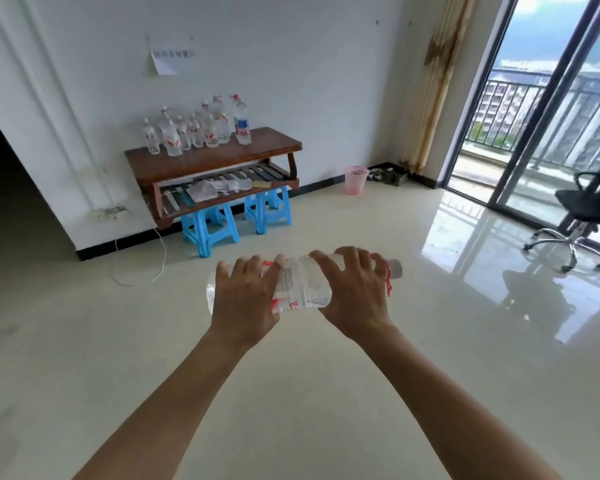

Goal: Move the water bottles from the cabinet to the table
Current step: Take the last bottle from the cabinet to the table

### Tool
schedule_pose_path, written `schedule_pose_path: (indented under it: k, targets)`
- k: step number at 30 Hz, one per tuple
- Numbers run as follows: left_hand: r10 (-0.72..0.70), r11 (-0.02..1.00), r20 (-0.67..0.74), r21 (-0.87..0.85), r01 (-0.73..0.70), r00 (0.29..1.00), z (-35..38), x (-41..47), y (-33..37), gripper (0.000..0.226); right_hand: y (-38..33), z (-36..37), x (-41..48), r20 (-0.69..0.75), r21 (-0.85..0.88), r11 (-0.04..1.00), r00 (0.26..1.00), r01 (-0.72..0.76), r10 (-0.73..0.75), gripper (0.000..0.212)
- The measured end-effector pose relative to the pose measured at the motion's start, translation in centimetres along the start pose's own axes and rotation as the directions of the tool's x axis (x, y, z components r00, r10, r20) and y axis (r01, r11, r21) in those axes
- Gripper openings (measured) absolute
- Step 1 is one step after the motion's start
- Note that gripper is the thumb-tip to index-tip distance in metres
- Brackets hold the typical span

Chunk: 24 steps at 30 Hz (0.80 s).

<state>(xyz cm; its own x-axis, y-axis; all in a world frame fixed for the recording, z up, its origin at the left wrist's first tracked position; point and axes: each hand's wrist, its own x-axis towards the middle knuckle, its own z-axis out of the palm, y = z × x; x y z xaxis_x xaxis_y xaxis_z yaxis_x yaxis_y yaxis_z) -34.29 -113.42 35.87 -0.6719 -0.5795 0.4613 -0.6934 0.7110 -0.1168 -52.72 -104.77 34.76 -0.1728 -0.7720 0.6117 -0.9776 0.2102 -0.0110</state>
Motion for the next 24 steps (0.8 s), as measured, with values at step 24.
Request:
schedule_pose_path:
  k: [24]
  targets:
    - [-0.064, 0.995, -0.04, 0.075, 0.066, 0.997, 24.6, 48.2, -13.9, 0.098, 18.9, 32.5, 44.0, -0.036, 0.171, 0.985, 0.999, 0.021, -0.015, 0.101]
